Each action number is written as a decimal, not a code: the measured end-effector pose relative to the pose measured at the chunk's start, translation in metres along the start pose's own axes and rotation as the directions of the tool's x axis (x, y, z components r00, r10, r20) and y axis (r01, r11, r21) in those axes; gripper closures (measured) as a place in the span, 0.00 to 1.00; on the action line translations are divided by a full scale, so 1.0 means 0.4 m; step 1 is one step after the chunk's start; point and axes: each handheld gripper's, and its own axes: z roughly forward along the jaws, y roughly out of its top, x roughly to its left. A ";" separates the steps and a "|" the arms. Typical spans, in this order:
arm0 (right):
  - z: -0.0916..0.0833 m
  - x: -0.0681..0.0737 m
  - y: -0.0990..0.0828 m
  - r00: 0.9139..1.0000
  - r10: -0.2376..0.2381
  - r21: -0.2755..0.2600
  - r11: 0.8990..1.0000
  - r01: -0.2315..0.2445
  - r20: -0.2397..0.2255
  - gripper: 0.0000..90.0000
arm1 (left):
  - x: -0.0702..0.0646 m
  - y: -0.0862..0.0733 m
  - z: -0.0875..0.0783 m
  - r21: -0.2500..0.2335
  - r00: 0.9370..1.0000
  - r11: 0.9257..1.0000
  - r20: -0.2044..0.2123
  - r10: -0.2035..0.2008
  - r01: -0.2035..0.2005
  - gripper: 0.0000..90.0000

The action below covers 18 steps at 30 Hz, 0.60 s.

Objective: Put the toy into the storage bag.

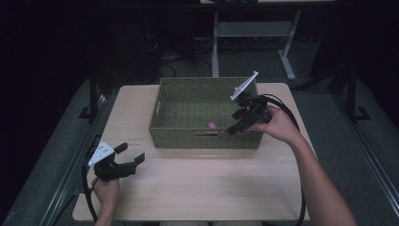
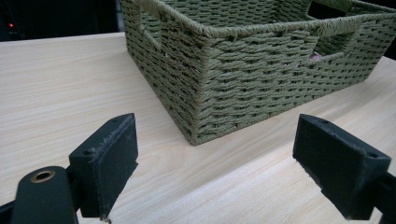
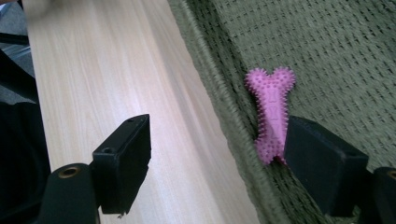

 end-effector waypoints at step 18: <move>0.003 0.055 -0.068 1.000 -0.014 -0.007 1.000 0.014 0.004 0.25 | -0.004 0.000 0.002 0.004 1.000 1.000 0.001 0.004 -0.004 0.15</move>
